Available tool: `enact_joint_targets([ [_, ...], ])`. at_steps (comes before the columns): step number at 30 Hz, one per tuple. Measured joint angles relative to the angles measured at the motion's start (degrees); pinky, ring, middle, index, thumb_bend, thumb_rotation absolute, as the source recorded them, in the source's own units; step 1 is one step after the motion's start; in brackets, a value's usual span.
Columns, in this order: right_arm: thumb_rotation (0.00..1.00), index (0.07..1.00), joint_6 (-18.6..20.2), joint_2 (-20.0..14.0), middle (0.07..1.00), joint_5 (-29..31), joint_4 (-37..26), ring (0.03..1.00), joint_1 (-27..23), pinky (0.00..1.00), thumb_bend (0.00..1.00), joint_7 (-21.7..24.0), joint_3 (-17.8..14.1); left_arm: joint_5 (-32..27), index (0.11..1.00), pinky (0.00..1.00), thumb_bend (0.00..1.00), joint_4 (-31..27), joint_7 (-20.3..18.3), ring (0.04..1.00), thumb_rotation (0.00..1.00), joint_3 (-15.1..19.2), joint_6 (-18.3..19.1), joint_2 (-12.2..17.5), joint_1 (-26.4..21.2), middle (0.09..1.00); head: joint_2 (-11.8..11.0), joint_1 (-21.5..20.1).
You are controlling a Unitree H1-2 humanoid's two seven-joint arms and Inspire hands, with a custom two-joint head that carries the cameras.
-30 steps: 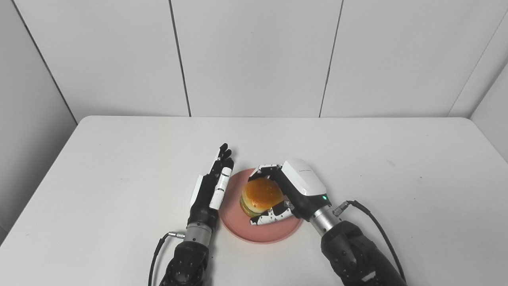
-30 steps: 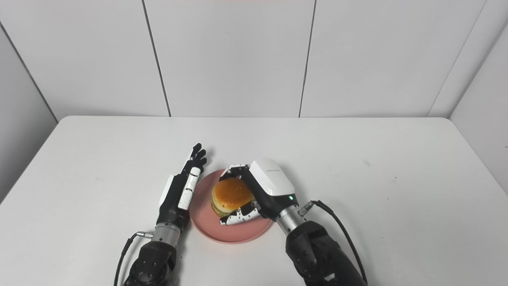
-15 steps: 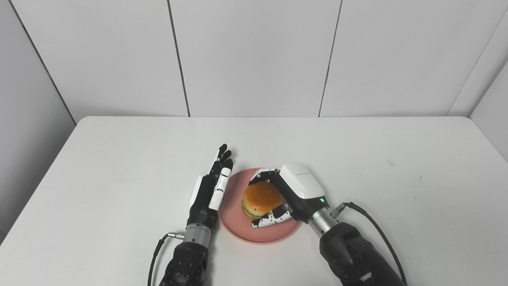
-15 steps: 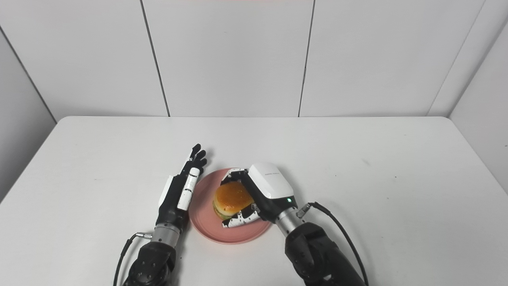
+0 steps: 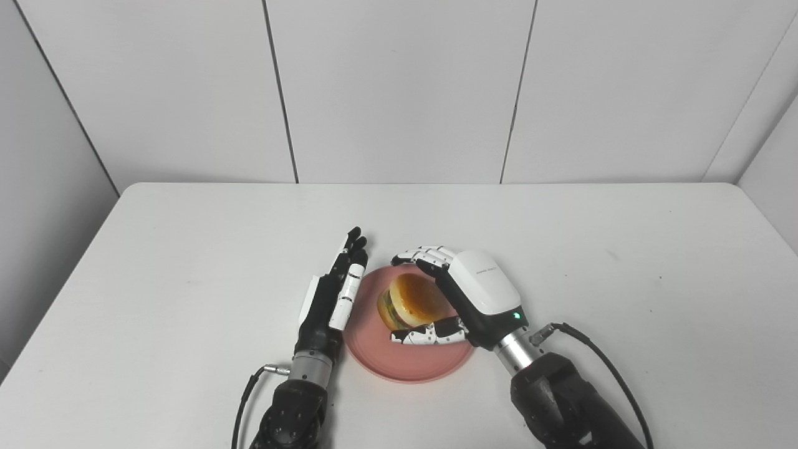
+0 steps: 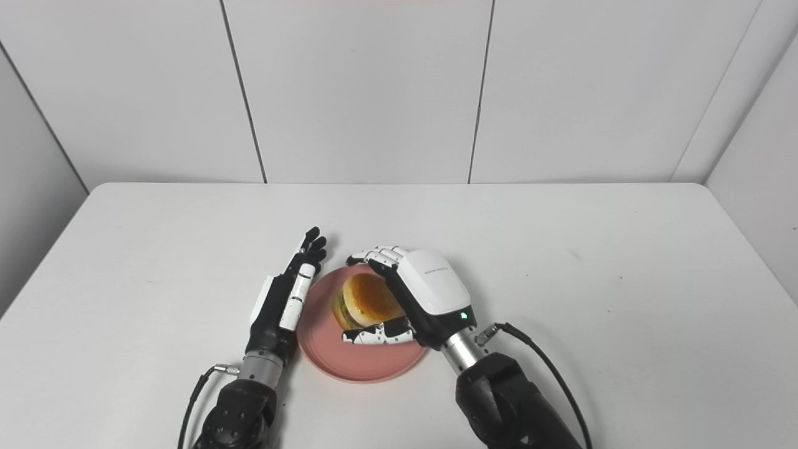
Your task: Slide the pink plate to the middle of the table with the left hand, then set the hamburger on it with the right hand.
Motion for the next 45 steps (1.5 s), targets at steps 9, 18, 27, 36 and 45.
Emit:
enact_joint_targets([
  [9, 0.71, 0.966, 0.0, -0.5, 0.977, 2.7, -0.2, 0.937, 0.7, 0.9, 0.68, 0.9, -0.7, 0.0, 0.935, 0.96, 0.58, 0.0, 0.0, 0.956, 1.0, 0.0, -0.2, 0.0, 0.0, 0.956, 0.2, 0.0],
  [18, 0.76, 1.0, -0.2, -0.6, 1.0, 5.8, -0.1, 0.955, 2.8, 0.9, 0.69, 1.7, -1.8, -0.1, 0.934, 0.96, 0.61, 0.0, 0.0, 0.949, 1.0, -0.1, -0.4, 0.1, 0.0, 0.954, 0.4, 0.0],
  [27, 0.82, 1.0, -4.0, 1.1, 1.0, 15.0, 1.5, 1.0, 5.2, 0.9, 0.7, 0.2, -6.6, -6.0, 0.998, 1.0, 0.56, 0.0, -2.8, 0.995, 1.0, 1.0, -1.0, 0.2, 0.0, 0.998, 0.4, 0.1],
  [36, 0.95, 1.0, -7.0, 3.9, 1.0, 27.1, 3.7, 1.0, 6.8, 1.0, 0.69, -0.7, -12.8, -9.1, 1.0, 1.0, 0.57, -1.8, -6.0, 1.0, 1.0, 1.4, -0.8, 0.8, 1.3, 1.0, 0.7, 0.1],
  [45, 0.97, 1.0, -7.4, 6.3, 1.0, 33.4, 4.3, 1.0, 7.3, 0.98, 0.66, 0.0, -15.4, -10.7, 1.0, 1.0, 0.56, -2.7, -6.2, 1.0, 1.0, 2.5, -0.3, 0.8, 2.0, 1.0, 0.5, -0.3],
])
